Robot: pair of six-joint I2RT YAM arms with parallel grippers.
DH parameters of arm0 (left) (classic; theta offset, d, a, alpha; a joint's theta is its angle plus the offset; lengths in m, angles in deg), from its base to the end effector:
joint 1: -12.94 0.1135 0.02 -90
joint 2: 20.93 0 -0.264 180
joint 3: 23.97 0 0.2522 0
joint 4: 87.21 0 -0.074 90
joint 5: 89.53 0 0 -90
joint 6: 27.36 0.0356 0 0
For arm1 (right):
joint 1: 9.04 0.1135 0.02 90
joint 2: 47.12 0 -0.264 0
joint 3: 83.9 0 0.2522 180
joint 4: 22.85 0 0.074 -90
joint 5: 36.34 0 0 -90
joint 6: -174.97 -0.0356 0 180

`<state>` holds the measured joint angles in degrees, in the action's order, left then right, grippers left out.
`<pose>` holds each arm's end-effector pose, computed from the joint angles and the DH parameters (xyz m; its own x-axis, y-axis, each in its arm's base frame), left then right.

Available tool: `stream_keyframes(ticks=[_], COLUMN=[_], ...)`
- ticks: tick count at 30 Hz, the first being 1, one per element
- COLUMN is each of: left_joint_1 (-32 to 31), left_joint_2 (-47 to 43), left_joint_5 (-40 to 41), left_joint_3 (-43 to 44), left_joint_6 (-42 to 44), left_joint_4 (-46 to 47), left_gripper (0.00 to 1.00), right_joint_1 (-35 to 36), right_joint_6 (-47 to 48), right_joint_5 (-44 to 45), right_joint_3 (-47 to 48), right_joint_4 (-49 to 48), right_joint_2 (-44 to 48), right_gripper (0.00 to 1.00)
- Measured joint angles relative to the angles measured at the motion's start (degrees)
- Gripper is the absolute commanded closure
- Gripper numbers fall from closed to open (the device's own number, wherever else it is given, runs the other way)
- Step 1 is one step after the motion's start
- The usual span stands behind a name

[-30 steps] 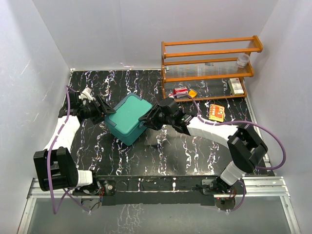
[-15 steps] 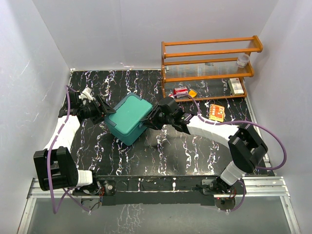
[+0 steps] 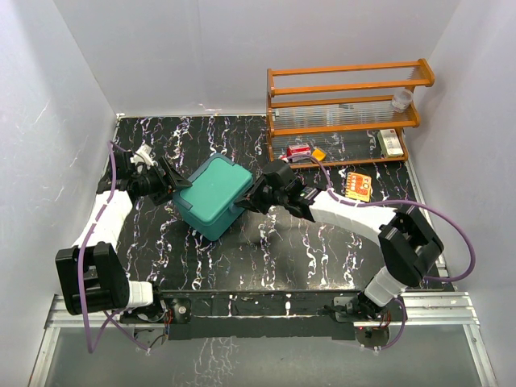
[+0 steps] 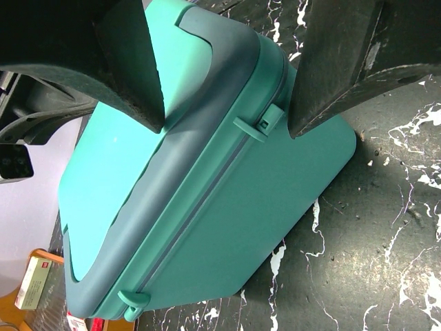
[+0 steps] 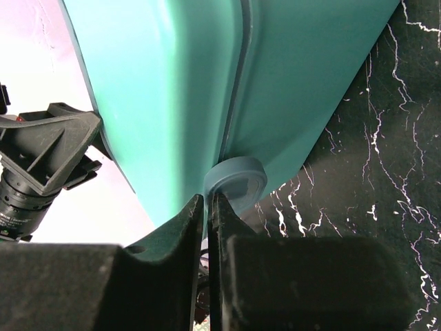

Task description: Organize the medicine kit

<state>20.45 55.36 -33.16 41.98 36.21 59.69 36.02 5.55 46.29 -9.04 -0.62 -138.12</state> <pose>0.2810 0.0172 0.2534 -0.7395 -0.4713 -0.4807 -0.0439 0.7463 -0.6642 0.2458 0.2528 0.2395 -0.8404 0.5380 -0.0657 0.2891 0.5475 0.7853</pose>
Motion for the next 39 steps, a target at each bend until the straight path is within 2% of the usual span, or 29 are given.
stream_keyframes(ticks=[5, 14, 18, 21, 27, 31, 39], left_joint_1=[-0.09, -0.33, -0.35, -0.35, -0.35, -0.37, -0.37], left_joint_2=[0.17, 2.12, 4.17, 5.11, 7.45, 9.57, 10.32], left_joint_5=[0.28, 3.10, 4.00, 2.84, -1.53, -3.06, -4.09], left_joint_3=[0.66, 5.35, 8.17, 9.07, 10.78, 11.76, 11.76], left_joint_6=[0.11, 2.60, 4.87, 6.60, 8.04, 8.50, 8.44], left_joint_4=[-1.09, -6.71, -7.96, -7.98, -7.76, -7.76, -7.72], left_gripper=[0.25, 0.13, 0.06, 0.06, 0.10, 0.14, 0.16], right_joint_1=[0.22, 0.22, 0.22, 0.22, 0.37, 0.61, 0.70], right_joint_6=[1.36, 7.06, 9.79, 11.63, 13.14, 13.07, 12.70], right_joint_5=[1.03, 3.15, 3.17, 3.08, 1.18, -0.26, -0.87], right_joint_3=[0.00, -0.09, -1.31, -2.82, -3.80, -3.91, -4.98], right_joint_4=[-0.63, -0.98, -0.90, -0.37, -0.52, -3.04, -4.98], right_joint_2=[0.98, 5.60, 6.43, 6.43, 5.51, 3.85, 2.62], right_gripper=[0.75, 0.68, 0.56, 0.54, 0.55, 0.64, 0.80])
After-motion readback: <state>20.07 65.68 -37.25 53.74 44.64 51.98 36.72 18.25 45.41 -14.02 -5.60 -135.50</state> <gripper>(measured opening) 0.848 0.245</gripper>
